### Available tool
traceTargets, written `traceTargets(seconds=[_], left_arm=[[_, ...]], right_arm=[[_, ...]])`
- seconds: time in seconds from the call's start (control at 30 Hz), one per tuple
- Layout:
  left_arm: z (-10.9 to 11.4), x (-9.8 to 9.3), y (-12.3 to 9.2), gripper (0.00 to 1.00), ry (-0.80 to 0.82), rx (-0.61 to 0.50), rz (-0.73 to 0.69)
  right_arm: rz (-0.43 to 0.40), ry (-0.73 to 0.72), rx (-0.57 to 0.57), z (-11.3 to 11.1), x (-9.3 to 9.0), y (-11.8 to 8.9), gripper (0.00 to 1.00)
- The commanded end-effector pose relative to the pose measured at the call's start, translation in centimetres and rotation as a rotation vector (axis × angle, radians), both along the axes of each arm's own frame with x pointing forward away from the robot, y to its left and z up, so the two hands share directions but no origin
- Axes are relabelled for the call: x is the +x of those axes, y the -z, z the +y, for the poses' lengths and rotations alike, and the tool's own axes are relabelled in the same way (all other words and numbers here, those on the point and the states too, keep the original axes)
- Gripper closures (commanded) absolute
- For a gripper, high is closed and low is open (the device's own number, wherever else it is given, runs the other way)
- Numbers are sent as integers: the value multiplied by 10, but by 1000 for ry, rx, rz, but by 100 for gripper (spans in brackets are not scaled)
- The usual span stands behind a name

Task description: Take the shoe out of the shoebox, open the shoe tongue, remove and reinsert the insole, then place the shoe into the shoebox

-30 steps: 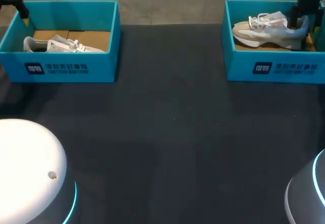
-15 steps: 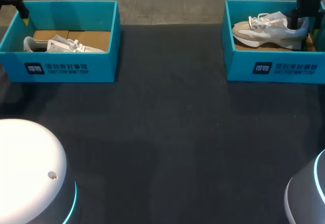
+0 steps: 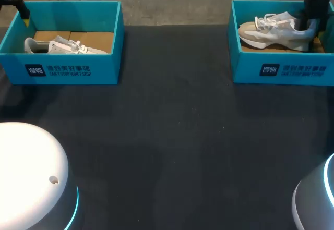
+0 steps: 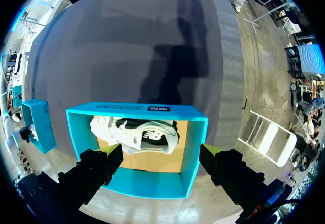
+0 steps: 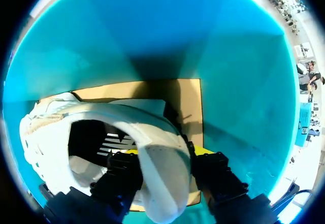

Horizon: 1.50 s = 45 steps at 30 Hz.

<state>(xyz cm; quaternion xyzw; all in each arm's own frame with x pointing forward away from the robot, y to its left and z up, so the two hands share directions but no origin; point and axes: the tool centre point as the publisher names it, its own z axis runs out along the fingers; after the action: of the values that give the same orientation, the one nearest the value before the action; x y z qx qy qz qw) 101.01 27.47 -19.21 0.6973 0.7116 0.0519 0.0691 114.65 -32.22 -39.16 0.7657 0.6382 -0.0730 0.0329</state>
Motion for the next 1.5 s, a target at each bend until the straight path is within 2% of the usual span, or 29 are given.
traceTargets(seconds=[0.03, 0.07, 0.3, 0.5, 0.83, 1.1, 1.5], left_arm=[[0, -1, 0, 0, 0, 2, -2], [0, -1, 0, 0, 0, 2, -2], [0, -1, 0, 0, 0, 2, -2], [0, -1, 0, 0, 0, 2, -2], [0, -1, 0, 0, 0, 2, -2], [0, -1, 0, 0, 0, 2, -2], [0, -1, 0, 0, 0, 2, -2]], right_arm=[[40, 10, 13, 2, 8, 9, 87], [40, 10, 13, 2, 7, 8, 100], [37, 13, 4, 2, 4, 4, 100], [19, 14, -21, 2, 2, -7, 100], [-45, 22, -83, -5, 1, -49, 100], [-69, 23, -121, -9, -2, -68, 100], [-122, 28, -177, -16, -8, -113, 100]])
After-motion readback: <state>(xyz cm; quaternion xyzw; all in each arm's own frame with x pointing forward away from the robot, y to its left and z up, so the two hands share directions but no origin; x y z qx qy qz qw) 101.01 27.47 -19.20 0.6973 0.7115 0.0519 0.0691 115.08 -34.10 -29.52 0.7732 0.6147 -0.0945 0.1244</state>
